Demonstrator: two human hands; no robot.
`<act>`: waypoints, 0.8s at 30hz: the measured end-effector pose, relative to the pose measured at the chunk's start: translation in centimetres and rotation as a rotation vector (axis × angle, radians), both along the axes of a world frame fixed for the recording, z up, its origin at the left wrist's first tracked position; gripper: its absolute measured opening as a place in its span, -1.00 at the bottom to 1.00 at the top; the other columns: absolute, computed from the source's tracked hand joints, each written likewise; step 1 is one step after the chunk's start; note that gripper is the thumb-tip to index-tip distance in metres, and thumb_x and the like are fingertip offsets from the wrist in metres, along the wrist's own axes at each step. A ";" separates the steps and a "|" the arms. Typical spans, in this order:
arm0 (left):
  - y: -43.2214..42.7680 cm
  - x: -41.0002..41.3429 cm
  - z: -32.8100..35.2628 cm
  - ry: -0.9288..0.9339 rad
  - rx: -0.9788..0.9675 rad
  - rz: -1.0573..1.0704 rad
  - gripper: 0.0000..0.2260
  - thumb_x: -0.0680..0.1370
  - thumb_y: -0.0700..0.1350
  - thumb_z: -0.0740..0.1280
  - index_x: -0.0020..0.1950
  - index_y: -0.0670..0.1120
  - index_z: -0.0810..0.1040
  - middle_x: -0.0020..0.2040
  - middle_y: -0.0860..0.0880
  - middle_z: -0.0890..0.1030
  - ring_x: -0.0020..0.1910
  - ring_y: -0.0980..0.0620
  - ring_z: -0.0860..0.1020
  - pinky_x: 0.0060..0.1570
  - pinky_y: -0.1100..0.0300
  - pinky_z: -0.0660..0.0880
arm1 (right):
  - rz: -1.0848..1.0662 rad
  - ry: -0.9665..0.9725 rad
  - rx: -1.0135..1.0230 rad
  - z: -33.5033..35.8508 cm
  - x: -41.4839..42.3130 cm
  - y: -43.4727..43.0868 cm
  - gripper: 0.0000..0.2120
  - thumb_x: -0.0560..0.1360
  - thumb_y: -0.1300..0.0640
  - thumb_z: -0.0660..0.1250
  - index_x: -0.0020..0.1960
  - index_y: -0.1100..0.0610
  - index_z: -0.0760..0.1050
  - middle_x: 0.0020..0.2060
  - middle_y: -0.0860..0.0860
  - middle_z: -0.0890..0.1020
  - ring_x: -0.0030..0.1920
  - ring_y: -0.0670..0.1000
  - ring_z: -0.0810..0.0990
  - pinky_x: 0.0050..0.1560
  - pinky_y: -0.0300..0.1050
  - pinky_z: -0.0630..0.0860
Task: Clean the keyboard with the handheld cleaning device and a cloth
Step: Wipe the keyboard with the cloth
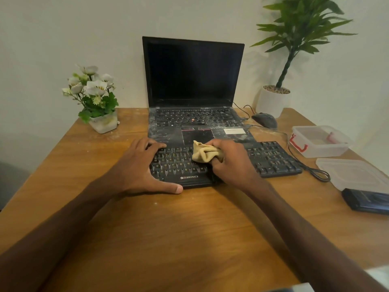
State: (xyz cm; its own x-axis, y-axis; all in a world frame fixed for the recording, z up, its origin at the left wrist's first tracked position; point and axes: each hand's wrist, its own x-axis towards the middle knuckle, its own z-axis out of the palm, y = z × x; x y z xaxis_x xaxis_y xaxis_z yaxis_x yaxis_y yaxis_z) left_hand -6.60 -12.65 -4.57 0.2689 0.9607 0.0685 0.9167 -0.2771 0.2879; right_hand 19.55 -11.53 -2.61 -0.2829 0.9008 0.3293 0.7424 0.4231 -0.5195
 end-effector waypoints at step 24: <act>0.3 -0.8 -0.4 -0.039 -0.014 -0.023 0.30 0.03 0.78 0.21 0.65 0.15 0.14 0.52 0.11 0.22 0.45 0.10 0.18 0.45 0.00 0.31 | 0.120 0.138 -0.066 2.2 -1.4 0.5 -0.78 0.45 0.11 0.51 0.09 0.05 0.69 -0.12 -0.10 0.72 -0.14 -0.11 0.65 -0.12 -0.10 0.62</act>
State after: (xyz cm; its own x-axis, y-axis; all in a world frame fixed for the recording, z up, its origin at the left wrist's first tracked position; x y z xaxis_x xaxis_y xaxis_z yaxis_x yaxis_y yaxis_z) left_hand -7.42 -12.33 -5.00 0.2888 0.9551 0.0656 0.8979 -0.2940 0.3276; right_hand 18.15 -11.06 -0.46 -0.3455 0.8845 0.3136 0.6089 0.4656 -0.6422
